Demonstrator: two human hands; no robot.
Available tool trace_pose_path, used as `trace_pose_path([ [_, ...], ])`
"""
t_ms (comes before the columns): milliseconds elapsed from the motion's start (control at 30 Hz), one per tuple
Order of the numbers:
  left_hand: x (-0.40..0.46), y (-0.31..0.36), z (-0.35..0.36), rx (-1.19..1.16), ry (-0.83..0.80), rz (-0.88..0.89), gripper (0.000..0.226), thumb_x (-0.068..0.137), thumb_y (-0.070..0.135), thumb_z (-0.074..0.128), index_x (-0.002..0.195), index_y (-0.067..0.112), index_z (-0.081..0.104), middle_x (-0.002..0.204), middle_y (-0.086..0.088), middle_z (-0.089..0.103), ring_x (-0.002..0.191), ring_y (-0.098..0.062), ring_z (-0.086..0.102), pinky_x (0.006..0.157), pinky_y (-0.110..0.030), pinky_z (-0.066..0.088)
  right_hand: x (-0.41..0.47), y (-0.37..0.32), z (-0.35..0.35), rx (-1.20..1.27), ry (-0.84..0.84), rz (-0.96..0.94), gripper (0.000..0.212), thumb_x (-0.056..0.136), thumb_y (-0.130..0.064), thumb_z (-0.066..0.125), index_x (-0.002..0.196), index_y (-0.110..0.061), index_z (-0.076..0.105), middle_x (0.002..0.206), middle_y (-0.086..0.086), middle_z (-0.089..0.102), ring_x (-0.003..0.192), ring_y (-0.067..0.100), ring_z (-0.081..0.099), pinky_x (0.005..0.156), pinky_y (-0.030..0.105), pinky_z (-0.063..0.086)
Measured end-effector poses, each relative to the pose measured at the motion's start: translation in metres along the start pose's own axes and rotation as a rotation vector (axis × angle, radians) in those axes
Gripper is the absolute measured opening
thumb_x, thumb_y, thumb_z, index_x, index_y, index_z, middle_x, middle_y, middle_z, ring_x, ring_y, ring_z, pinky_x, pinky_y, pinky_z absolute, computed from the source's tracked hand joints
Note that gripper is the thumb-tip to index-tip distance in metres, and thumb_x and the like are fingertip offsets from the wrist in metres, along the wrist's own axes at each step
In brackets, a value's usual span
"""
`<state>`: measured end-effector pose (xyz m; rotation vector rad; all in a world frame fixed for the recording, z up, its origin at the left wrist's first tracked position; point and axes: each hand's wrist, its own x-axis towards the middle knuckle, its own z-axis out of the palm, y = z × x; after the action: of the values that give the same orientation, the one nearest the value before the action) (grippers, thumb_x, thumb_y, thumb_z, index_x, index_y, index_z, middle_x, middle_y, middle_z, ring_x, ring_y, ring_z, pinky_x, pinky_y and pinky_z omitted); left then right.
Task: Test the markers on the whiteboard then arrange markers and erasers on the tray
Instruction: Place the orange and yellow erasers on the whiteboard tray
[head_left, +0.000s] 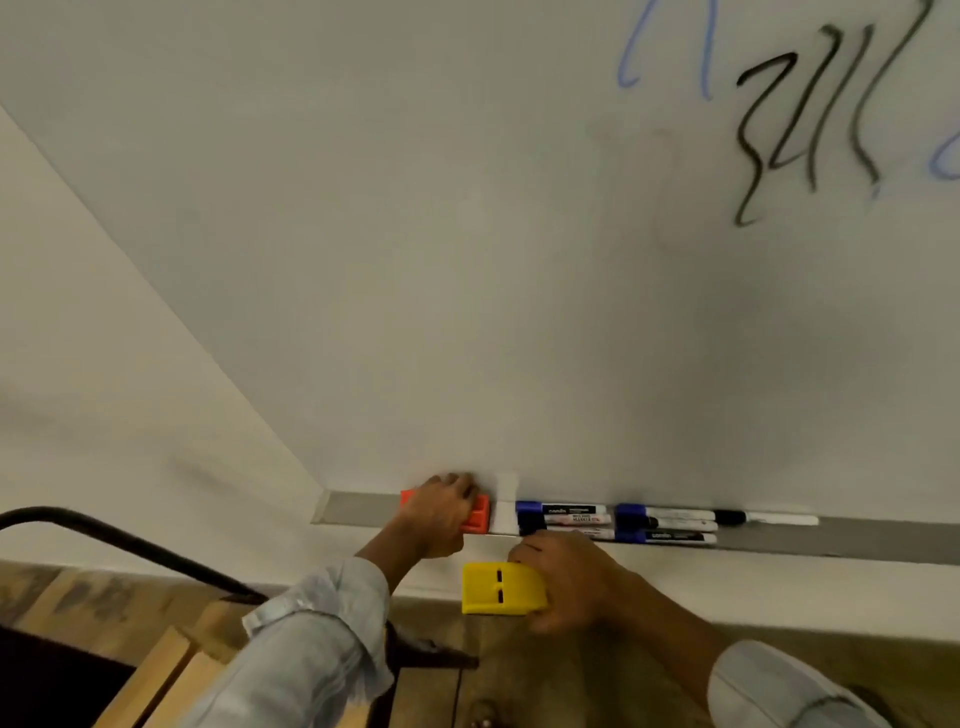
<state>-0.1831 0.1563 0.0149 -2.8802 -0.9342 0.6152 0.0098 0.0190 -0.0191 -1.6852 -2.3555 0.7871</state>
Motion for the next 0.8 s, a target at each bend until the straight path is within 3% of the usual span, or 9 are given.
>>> trace_pose_path([
  [567, 0.022, 0.056, 0.000, 0.108, 0.031, -0.041, 0.048, 0.091, 0.005, 0.048, 0.139, 0.011, 0.046, 0.152, -0.012, 0.035, 0.137, -0.031, 0.036, 0.102, -0.042, 0.041, -0.105, 0.089, -0.009, -0.050, 0.240, 0.150, 0.075, 0.069, -0.069, 0.062, 0.130, -0.026, 0.054, 0.123, -0.006, 0.063, 0.105, 0.012, 0.061, 0.085, 0.024, 0.048],
  [700, 0.029, 0.060, 0.004, 0.031, 0.041, -0.027, 0.049, 0.091, 0.005, 0.049, 0.139, 0.015, 0.049, 0.152, -0.010, 0.035, 0.137, -0.030, 0.034, 0.100, -0.042, 0.045, -0.121, 0.100, -0.014, -0.092, 0.337, 0.148, 0.065, 0.065, -0.063, 0.070, 0.118, -0.025, 0.060, 0.105, -0.006, 0.070, 0.086, 0.010, 0.067, 0.070, 0.016, 0.044],
  [800, 0.032, 0.061, 0.004, 0.019, 0.046, -0.008, 0.049, 0.092, 0.008, 0.050, 0.141, 0.018, 0.048, 0.153, -0.008, 0.035, 0.138, -0.027, 0.034, 0.101, -0.040, 0.045, -0.135, 0.112, -0.016, -0.110, 0.356, 0.173, 0.067, 0.064, -0.063, 0.070, 0.119, -0.025, 0.060, 0.105, -0.005, 0.070, 0.086, 0.011, 0.067, 0.070, 0.016, 0.044],
])
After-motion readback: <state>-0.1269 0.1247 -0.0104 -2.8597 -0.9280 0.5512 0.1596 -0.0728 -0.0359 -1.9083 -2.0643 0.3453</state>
